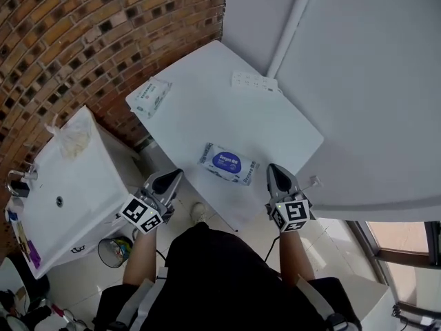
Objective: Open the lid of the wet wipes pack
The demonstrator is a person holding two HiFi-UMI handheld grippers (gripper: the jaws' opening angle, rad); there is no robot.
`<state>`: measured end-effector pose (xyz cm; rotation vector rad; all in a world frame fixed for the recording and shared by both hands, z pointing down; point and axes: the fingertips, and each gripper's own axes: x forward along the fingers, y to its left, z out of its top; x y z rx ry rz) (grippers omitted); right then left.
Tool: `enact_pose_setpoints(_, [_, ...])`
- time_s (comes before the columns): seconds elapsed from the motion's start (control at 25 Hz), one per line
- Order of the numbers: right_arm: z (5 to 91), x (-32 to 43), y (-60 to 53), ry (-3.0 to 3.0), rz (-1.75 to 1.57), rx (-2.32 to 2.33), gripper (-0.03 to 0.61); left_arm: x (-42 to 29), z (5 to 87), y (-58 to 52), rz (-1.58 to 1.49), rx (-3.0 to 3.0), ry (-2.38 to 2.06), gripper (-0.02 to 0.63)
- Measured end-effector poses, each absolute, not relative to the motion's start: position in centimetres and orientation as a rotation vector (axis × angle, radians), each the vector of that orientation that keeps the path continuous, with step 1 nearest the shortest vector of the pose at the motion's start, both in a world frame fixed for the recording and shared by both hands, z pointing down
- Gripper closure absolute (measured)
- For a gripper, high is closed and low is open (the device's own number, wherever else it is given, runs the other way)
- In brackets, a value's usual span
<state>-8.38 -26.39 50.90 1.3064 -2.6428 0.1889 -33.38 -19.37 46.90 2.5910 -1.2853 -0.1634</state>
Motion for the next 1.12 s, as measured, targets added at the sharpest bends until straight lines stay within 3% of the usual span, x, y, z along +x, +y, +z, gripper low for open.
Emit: enact_pose_setpoints(1.12, [54.7, -9.0, -25.1, -2.434, 0.199, 1.381, 0.572, -29.0, 50.6, -25.7, -0.019, 2.748, -0.766, 0.612])
